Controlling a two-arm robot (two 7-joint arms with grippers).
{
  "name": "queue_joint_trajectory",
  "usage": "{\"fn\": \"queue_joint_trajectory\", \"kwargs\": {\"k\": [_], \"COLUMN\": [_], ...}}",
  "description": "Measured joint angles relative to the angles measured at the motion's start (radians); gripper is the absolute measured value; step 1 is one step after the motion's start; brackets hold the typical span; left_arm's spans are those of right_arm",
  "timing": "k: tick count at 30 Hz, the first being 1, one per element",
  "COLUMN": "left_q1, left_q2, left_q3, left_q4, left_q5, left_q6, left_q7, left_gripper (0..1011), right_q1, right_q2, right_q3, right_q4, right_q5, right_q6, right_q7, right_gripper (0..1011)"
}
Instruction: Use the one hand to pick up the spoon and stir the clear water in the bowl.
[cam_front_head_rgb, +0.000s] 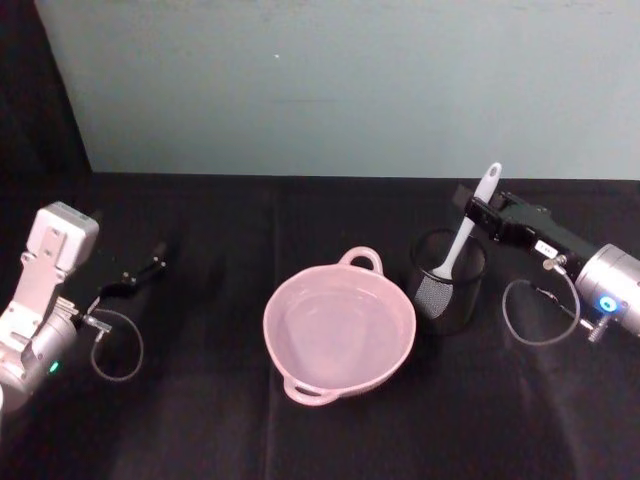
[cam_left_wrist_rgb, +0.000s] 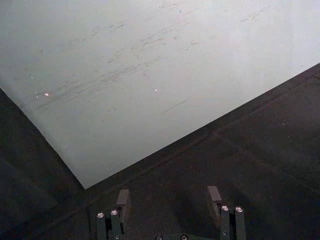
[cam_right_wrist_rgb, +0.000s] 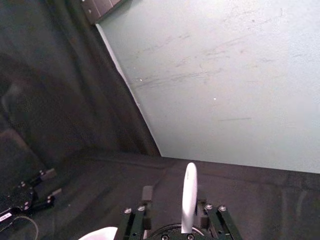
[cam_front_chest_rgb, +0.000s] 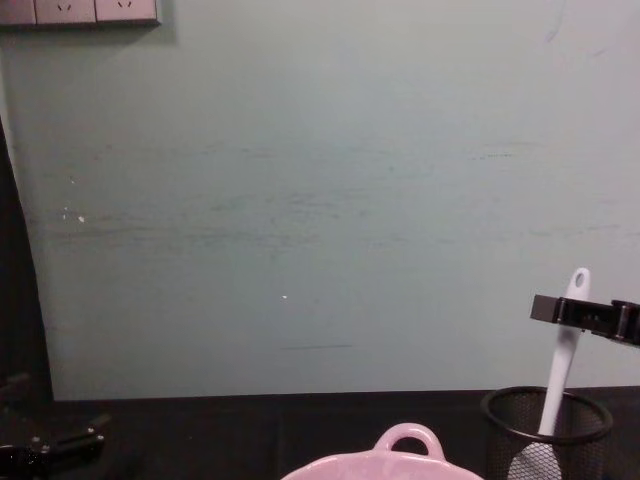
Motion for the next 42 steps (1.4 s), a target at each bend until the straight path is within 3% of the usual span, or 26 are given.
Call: {"fn": "queue_joint_trajectory", "kwargs": {"k": [4,7,8,18,25,35,41,42], "left_q1": [0.0,0.0,0.0,0.0,0.0,0.0,0.0,0.0], "left_q2": [0.0,0.0,0.0,0.0,0.0,0.0,0.0,0.0], "left_q3": [0.0,0.0,0.0,0.0,0.0,0.0,0.0,0.0], "left_q4": [0.0,0.0,0.0,0.0,0.0,0.0,0.0,0.0], "left_q5": [0.0,0.0,0.0,0.0,0.0,0.0,0.0,0.0], "left_q6": [0.0,0.0,0.0,0.0,0.0,0.0,0.0,0.0], "left_q7": [0.0,0.0,0.0,0.0,0.0,0.0,0.0,0.0], "left_gripper": [1005,1005,1005,1005,1005,1005,1005,1005], "right_q1": [-0.003,-0.005,-0.006,-0.01,-0.021,-0.093,-0.156,-0.167], "right_q2": [0.003,0.003,0.002,-0.005,0.003,0.056,0.108,0.121], "right_q3": [0.0,0.002,0.003,0.013,0.02,0.06,0.09,0.091], "right_q4": [0.0,0.0,0.002,0.026,0.024,-0.074,-0.165,-0.187], "right_q5": [0.0,0.001,0.001,-0.003,-0.019,-0.024,-0.093,-0.129], "right_q6": [0.0,-0.004,-0.006,-0.019,-0.019,-0.005,-0.008,-0.006], "right_q7": [-0.009,-0.013,-0.016,-0.037,-0.05,-0.082,-0.166,-0.2], "right_gripper": [628,684,751,1002,1002,1002,1003,1003]}}
